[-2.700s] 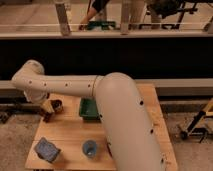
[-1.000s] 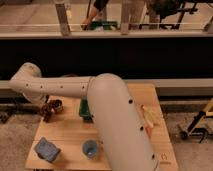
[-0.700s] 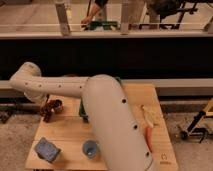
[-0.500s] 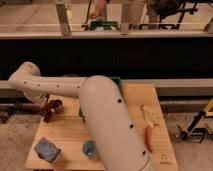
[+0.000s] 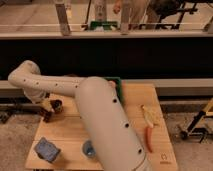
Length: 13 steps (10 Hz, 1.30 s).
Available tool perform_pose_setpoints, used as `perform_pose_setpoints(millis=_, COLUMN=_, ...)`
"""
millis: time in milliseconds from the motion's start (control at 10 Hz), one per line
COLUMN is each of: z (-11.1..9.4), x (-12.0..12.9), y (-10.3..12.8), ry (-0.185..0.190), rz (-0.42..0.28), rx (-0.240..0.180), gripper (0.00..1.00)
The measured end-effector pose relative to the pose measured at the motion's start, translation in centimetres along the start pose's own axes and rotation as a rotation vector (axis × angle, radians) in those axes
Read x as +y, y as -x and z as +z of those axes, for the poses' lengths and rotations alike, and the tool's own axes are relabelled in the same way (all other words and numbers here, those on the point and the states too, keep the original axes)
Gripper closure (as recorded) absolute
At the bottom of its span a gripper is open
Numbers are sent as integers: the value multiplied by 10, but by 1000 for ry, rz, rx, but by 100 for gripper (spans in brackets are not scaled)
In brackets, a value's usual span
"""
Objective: Place grapes in purple bowl
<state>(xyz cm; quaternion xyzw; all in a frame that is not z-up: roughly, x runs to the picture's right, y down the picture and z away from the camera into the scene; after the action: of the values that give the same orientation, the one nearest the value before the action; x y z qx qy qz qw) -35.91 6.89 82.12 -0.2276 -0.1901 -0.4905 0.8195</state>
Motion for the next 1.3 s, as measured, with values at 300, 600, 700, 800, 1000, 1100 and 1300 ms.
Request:
perform_pose_setpoints(millis=300, z=8, x=1, y=-1, ry=-26, rz=2, rx=-24, gripper=20)
perform_pose_setpoints(millis=600, z=31, x=9, y=-7, ry=-22, rz=23, rx=-54, gripper=20)
perform_pose_setpoints(millis=700, z=33, x=7, y=-6, ry=-14, rz=20, rx=-55, gripper=20)
perform_pose_setpoints(millis=800, z=37, x=5, y=-4, ry=1, rz=16, rx=-56, gripper=22)
perform_pose_setpoints(millis=1000, z=39, x=7, y=-6, ry=14, rz=25, rx=-67, gripper=43)
perform_pose_setpoints(millis=1100, z=39, x=5, y=-6, ry=13, rz=27, rx=-76, gripper=53)
perform_pose_setpoints(millis=1300, z=39, x=4, y=-6, ry=15, rz=34, rx=-93, gripper=76)
